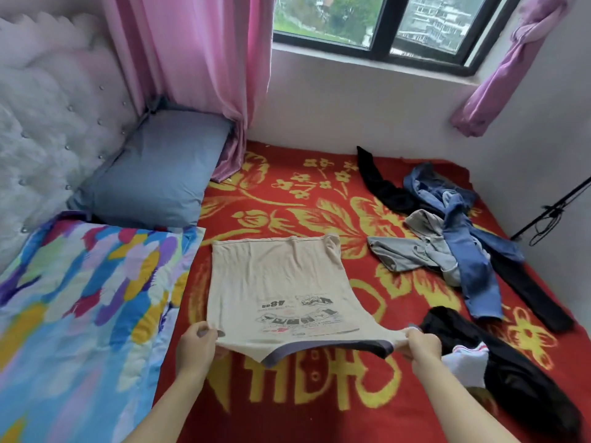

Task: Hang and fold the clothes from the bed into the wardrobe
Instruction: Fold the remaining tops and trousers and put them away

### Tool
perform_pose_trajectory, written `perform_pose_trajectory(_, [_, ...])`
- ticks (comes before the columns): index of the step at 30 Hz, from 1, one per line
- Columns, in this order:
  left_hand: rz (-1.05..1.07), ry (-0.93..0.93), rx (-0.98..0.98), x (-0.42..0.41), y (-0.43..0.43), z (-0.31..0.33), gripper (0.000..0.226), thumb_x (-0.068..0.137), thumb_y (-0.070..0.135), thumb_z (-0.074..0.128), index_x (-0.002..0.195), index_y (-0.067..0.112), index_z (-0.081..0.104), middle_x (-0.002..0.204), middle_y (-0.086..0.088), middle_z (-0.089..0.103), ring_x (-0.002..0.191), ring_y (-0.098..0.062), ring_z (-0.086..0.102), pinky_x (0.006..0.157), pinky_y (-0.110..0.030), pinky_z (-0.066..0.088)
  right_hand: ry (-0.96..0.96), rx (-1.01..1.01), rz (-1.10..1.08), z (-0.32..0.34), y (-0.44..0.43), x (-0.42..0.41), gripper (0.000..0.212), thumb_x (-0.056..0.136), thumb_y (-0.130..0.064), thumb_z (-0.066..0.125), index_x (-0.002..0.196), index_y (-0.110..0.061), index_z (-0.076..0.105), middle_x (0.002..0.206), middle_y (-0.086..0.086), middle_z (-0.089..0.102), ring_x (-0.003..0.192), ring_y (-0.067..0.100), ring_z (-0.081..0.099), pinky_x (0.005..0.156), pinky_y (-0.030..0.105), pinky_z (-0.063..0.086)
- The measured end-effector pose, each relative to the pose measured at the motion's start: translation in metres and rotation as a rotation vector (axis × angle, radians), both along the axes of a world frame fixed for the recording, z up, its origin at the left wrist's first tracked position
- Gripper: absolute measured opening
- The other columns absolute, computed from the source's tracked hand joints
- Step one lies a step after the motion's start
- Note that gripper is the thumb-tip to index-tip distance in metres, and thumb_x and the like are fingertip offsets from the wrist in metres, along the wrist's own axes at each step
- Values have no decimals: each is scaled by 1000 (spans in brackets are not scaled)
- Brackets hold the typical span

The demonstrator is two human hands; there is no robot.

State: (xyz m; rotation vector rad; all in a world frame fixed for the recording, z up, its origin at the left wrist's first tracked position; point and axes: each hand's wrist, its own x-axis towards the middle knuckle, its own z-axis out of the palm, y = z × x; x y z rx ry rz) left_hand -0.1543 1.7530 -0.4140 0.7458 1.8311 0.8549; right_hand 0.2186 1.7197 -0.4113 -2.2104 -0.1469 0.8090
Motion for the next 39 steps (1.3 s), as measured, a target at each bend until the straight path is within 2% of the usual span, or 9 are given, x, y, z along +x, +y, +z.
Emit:
perform_pose_trajectory(5, [-50, 60, -62, -20, -58, -55, 50, 76, 19, 56, 126, 9, 55, 118, -17, 60, 96, -34, 62, 84, -48, 52, 190, -42, -19, -32, -65, -22, 8, 89, 3, 42, 94, 4, 48, 83, 20, 55, 38, 25, 57, 55, 30, 40])
perform_pose_trajectory(8, [-10, 15, -165, -30, -100, -99, 81, 62, 37, 53, 138, 13, 40, 129, -15, 55, 94, -37, 65, 84, -49, 53, 260, -68, 3, -52, -100, -20, 23, 91, 8, 38, 73, -6, 40, 70, 14, 50, 25, 19, 50, 53, 28, 36])
perform_pose_trajectory(11, [155, -93, -196, -11, -144, -83, 61, 87, 8, 57, 142, 0, 31, 133, -14, 47, 85, -19, 69, 77, -30, 53, 299, -115, 44, -78, -132, -15, 22, 91, 7, 39, 74, -4, 44, 70, 14, 52, 48, 25, 52, 52, 29, 35])
perform_pose_trajectory(13, [273, -113, -266, -5, -167, -109, 52, 91, 2, 55, 139, -6, 37, 137, -21, 46, 115, -31, 54, 96, -38, 41, 315, -149, 80, -100, -148, -7, 14, 91, 6, 40, 82, 2, 50, 75, 17, 55, 58, 26, 51, 53, 30, 38])
perform_pose_trajectory(17, [494, -358, -365, 3, -208, -163, 24, 95, 0, 48, 118, -4, 52, 122, -21, 55, 93, -31, 53, 86, -44, 44, 314, -160, 125, -147, -179, 2, 12, 91, 3, 44, 94, 8, 54, 86, 20, 57, 62, 29, 52, 57, 34, 43])
perform_pose_trajectory(24, [764, -502, -472, 18, -275, -207, 45, 96, 6, 50, 140, 7, 40, 137, -14, 51, 125, -29, 48, 94, -35, 39, 359, -208, 82, -207, -251, 1, 12, 90, 2, 48, 83, 1, 58, 88, 18, 58, 67, 30, 53, 52, 32, 47])
perform_pose_trajectory(30, [744, -546, -415, 16, -287, -236, 58, 94, 6, 54, 146, 10, 30, 129, -12, 54, 122, -29, 50, 93, -34, 39, 379, -183, 124, -231, -249, -2, 25, 93, 1, 43, 72, -8, 52, 78, 12, 56, 63, 24, 49, 56, 29, 39])
perform_pose_trajectory(36, [679, -506, -369, 20, -298, -245, 7, 96, 10, 51, 102, 10, 54, 114, -13, 56, 94, -27, 57, 83, -36, 42, 342, -158, 127, -251, -270, -2, 23, 94, -1, 44, 79, -15, 55, 95, 12, 60, 65, 24, 53, 55, 27, 39])
perform_pose_trajectory(39, [614, -413, -319, 19, -299, -237, 12, 96, 9, 51, 108, 7, 51, 110, -15, 58, 79, -23, 59, 68, -32, 46, 339, -145, 106, -249, -272, -3, 19, 95, -2, 45, 80, -12, 52, 102, 15, 60, 60, 24, 58, 53, 26, 40])
